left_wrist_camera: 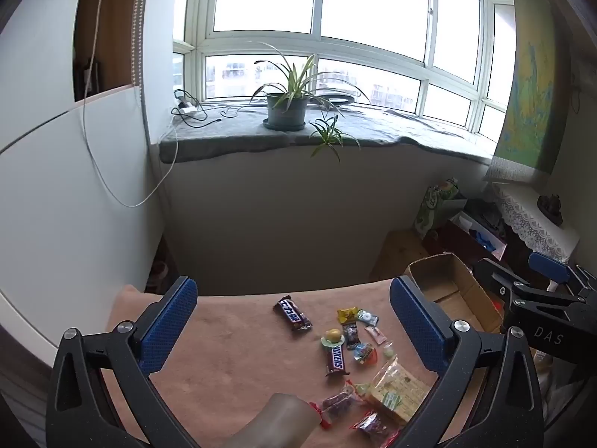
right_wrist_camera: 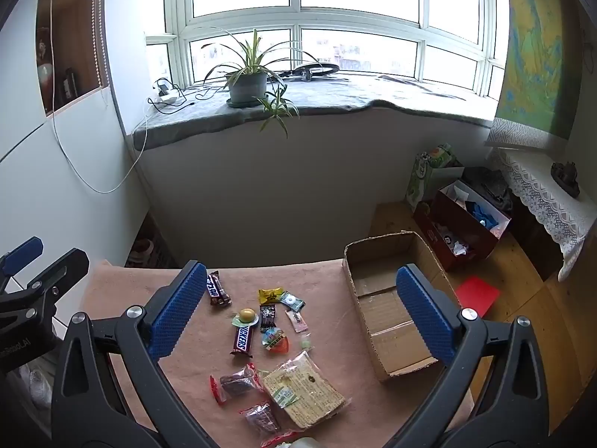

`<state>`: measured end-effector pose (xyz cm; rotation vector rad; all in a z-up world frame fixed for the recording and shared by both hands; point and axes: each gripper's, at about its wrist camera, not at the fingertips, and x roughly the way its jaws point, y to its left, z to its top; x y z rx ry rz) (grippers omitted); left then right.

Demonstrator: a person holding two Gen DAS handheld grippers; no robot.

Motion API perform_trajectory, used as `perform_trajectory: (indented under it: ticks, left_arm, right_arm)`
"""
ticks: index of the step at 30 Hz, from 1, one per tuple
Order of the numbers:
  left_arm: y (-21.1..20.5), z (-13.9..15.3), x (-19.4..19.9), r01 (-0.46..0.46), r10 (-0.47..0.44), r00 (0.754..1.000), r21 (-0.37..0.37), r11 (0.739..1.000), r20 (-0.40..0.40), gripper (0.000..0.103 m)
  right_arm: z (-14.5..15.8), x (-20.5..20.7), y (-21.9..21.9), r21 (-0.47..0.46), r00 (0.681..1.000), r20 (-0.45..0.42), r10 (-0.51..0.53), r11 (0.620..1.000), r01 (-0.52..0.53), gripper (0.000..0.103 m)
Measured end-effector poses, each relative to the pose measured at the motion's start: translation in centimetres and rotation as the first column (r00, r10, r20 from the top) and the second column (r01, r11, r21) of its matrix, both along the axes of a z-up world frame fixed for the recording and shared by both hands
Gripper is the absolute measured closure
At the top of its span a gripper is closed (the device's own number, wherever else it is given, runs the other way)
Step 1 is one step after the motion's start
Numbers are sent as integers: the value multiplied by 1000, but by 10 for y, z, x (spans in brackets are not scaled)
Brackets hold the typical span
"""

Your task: Organize snacks

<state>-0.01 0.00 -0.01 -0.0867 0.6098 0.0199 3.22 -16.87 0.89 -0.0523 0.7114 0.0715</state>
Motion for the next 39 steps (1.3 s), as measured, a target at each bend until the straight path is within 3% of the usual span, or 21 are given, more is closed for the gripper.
perform_trajectory:
  ticks: [7,9,39]
  left_arm:
    - [9,-4,-4,14,-15,1000,-54,998,-16,1]
    - [11,-6,5,0,-2,999,-56,998,-43,1]
    - [14,-3,3,-27,25,999,-61,998,-29,1]
  right_arm:
    - [-1,-4,1,11,1000,15,6,1000,-6,0]
    - [-2,-4,1,10,1000,16,7,1000,-7,0]
    - [-4,4,11,8,1000,8,22,1000,-22,0]
